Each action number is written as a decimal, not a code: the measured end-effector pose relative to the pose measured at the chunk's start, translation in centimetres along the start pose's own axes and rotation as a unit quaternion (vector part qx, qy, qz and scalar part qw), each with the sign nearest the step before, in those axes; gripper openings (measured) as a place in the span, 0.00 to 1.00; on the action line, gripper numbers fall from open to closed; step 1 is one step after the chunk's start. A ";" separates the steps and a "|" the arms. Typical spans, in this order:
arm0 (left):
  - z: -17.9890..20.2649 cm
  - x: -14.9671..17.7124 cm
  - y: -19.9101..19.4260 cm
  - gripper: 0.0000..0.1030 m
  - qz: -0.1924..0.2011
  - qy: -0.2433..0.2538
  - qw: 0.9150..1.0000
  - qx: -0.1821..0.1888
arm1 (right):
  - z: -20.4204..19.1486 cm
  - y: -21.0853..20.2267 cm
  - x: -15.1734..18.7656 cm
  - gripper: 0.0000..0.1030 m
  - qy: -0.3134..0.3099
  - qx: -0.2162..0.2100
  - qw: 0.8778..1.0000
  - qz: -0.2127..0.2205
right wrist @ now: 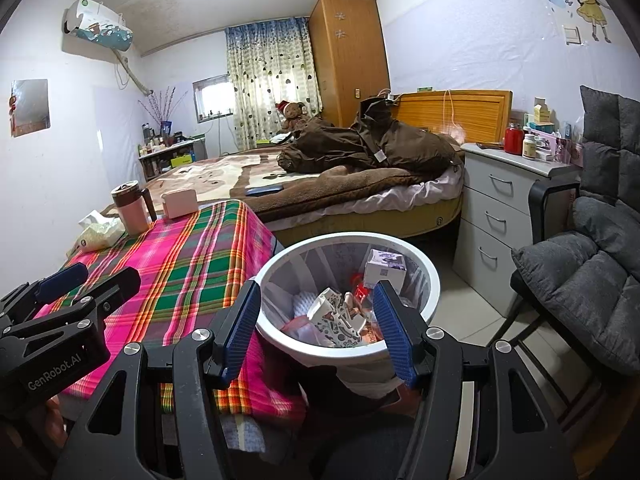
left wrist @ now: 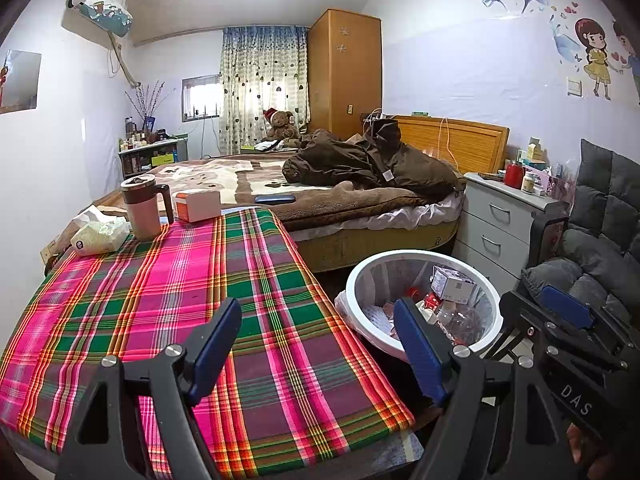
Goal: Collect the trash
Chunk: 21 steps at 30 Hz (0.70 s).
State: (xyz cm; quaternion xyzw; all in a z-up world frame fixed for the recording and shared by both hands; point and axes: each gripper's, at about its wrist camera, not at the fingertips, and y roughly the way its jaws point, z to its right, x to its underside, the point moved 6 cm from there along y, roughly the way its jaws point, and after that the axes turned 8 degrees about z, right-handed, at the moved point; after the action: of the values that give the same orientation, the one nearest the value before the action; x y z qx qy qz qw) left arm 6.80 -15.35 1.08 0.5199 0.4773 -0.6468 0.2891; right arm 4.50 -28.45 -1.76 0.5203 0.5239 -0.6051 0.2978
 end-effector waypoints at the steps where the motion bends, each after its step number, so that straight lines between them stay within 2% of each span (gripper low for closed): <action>1: 0.0 0.0 0.0 0.78 0.000 0.000 1.000 0.000 | 0.0 0.0 0.0 0.58 -0.001 0.001 1.000 0.000; 21: 0.6 -0.1 0.1 0.78 0.001 0.002 1.000 0.000 | -0.7 0.0 -0.2 0.58 -0.001 -0.004 1.000 0.000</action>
State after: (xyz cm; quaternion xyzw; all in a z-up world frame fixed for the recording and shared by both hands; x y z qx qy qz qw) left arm 6.66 -15.99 1.20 0.5217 0.4773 -0.6455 0.2886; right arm 4.74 -27.86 -1.52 0.5184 0.5262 -0.6035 0.3003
